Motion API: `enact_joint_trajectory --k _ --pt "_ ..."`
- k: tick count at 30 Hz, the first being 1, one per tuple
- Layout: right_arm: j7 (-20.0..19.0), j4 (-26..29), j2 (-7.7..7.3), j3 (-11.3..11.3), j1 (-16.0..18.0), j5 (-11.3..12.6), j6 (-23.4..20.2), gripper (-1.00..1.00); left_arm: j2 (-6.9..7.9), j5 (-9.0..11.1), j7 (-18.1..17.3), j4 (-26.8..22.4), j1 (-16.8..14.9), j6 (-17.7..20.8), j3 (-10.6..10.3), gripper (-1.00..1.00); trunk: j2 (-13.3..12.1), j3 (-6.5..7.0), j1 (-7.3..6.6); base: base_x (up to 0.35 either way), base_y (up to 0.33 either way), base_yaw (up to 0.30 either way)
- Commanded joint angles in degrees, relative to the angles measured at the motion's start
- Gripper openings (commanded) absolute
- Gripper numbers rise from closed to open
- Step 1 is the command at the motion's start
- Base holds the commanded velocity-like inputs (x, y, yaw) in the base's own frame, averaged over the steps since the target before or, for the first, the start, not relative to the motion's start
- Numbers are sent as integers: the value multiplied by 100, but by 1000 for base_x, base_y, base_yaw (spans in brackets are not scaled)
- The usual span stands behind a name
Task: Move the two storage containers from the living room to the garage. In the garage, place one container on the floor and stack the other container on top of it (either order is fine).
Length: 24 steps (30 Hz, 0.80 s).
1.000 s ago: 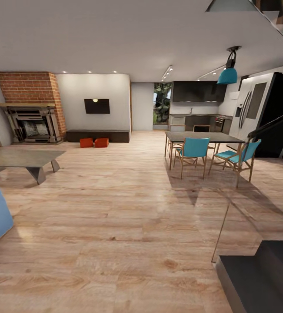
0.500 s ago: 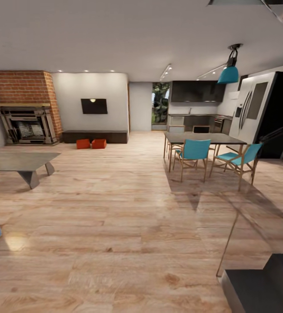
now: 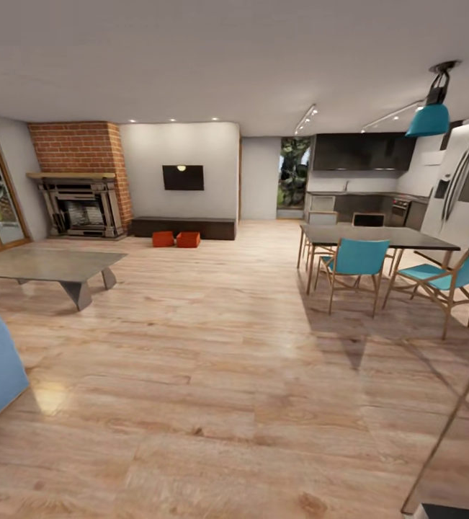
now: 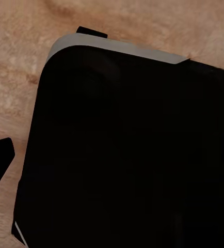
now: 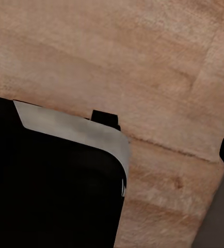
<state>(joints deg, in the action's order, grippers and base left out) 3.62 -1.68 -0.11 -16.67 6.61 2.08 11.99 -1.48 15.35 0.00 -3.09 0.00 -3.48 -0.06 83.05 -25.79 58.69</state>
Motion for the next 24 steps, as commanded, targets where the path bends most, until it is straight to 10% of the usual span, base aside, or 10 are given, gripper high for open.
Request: enact_joint_trajectory --k 1,24 --pt "16 -18 2 -47 9 21 31 100 -1 30 0 -4 0 -12 -3 100 2 -3 3 322 0 239" --pt "16 -19 -2 -47 7 21 31 100 -1 30 0 -1 0 -12 1 100 2 15 3 322 0 239"
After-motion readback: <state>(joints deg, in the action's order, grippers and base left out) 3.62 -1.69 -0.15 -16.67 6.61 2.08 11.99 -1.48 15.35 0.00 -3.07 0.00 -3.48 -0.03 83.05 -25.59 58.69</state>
